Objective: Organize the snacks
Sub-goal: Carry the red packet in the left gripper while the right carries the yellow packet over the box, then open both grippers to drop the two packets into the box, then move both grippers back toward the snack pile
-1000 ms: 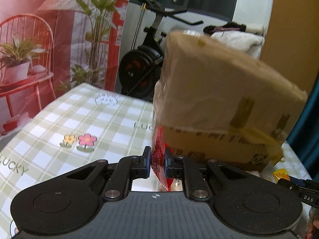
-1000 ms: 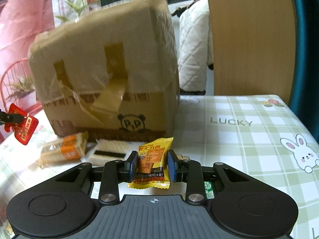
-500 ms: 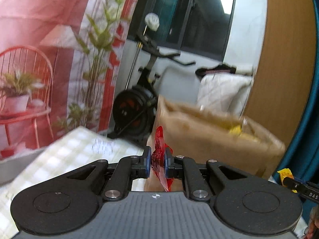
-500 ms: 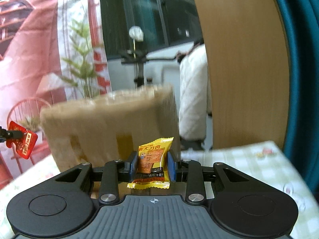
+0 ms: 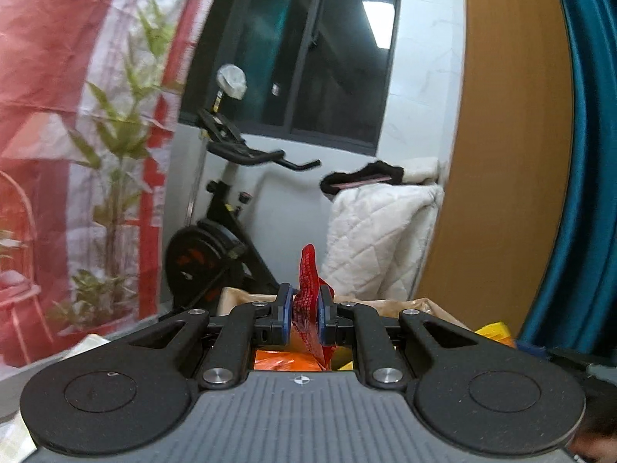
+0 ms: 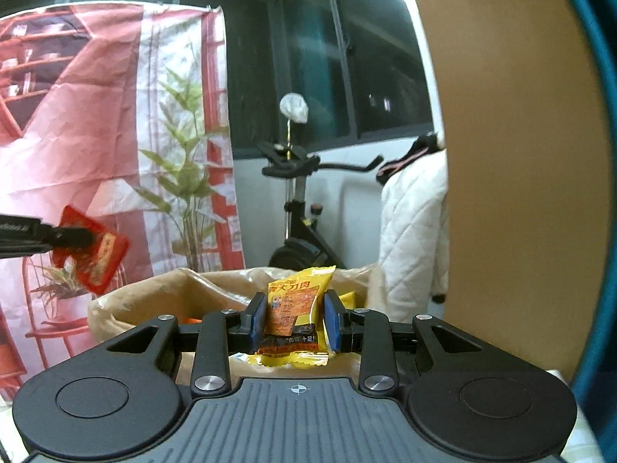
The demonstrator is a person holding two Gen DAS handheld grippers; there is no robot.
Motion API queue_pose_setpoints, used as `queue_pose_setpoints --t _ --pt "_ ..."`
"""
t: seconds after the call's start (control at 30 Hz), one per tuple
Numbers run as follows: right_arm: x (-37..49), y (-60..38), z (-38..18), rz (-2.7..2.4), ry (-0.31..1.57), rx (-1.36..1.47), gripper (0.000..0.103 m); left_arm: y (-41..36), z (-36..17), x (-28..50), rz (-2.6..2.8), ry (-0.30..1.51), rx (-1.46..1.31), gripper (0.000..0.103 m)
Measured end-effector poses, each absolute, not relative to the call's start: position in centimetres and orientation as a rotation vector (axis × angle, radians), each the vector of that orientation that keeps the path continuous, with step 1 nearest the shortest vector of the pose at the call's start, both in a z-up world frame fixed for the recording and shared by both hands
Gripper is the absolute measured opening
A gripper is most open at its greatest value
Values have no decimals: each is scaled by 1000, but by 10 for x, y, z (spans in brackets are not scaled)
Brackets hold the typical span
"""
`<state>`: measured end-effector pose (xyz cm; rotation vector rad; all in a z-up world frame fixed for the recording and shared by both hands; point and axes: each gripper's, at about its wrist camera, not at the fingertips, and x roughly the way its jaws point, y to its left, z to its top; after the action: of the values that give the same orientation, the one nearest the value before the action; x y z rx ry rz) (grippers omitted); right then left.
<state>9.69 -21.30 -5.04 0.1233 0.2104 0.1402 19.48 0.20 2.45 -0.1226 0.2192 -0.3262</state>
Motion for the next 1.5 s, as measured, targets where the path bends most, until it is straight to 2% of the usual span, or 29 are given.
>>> queue_pose_setpoints --t 0.27,0.37,0.4,0.43,0.47,0.5,0.53,0.6,1.13,1.5 --pt "132 -192 -63 139 300 152 29 -26 9 234 -328 343 -83 14" --pt "132 -190 -67 135 312 157 32 -29 3 237 -325 391 -72 14" --pt "131 -189 -67 132 311 152 36 -29 2 237 -327 402 -72 18" --pt "129 -188 -67 131 306 148 36 -26 1 238 -327 411 -69 28" --pt "127 -188 -67 132 303 146 38 -25 1 238 -324 415 -65 35" --pt "125 -189 -67 133 299 144 44 -23 1 235 -318 412 -61 45" --pt "123 -189 -66 132 295 142 45 -21 1 235 -313 408 -58 49" --pt "117 -189 -65 131 286 137 46 -19 1 235 -308 415 -55 51" --pt "51 -202 -62 141 239 177 50 8 5 181 -356 405 -50 58" --pt "28 -209 -115 142 394 216 50 26 -48 158 -394 557 -69 58"
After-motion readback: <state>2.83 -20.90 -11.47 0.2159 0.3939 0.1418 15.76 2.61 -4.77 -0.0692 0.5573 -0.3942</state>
